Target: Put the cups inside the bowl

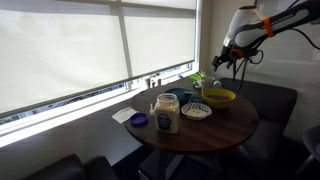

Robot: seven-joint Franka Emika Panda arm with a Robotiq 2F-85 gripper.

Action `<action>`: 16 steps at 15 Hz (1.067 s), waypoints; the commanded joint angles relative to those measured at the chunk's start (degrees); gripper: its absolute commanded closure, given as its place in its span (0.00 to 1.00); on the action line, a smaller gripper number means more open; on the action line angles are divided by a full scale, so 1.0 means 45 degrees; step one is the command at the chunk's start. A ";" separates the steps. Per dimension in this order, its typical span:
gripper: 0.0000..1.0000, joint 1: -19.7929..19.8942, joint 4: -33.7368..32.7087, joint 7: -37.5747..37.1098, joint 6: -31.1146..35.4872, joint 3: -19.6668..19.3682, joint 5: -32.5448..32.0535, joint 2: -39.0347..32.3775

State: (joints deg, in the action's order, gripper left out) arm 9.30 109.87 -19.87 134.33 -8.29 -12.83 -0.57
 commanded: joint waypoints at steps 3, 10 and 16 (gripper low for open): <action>0.00 -0.0060 -0.0532 -0.0997 -0.1554 -0.0074 0.2310 -0.0225; 0.00 0.0022 -0.0178 -0.2095 -0.0219 -0.0299 0.2590 -0.0784; 0.20 -0.0218 0.0044 -0.2002 0.1074 -0.0185 0.3349 -0.1633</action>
State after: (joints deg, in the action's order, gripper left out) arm 8.97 109.50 -28.87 136.05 -9.29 -0.37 -6.77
